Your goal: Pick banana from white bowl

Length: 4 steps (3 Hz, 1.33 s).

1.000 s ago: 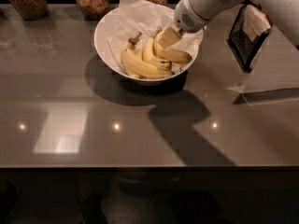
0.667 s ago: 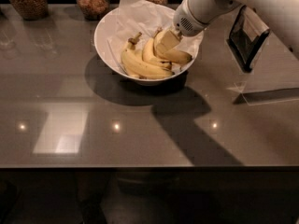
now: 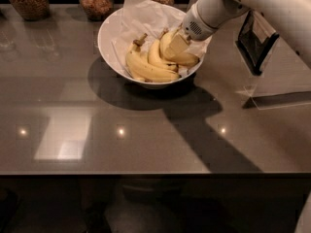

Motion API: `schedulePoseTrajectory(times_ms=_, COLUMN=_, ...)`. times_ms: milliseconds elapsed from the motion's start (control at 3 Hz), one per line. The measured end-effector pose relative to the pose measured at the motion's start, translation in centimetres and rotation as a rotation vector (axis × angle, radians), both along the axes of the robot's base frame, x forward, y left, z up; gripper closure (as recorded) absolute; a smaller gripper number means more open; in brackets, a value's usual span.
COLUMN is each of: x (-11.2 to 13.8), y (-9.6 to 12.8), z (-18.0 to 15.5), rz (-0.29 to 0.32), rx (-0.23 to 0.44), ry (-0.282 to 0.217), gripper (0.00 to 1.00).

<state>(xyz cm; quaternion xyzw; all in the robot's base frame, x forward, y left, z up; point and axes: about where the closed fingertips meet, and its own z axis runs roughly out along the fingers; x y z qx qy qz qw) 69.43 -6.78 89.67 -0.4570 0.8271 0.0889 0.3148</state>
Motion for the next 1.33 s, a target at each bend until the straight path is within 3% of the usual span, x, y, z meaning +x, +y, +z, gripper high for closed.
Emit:
schedulePoseTrajectory(times_ms=667, x=0.16, y=-1.2, z=-1.8, rz=-0.044, rx=0.012, ry=0.038, gripper=0.53)
schedulePoseTrajectory(times_ms=1333, x=0.03, y=-1.16, z=-1.16, rz=-0.046, rx=0.016, ry=0.026, gripper=0.94)
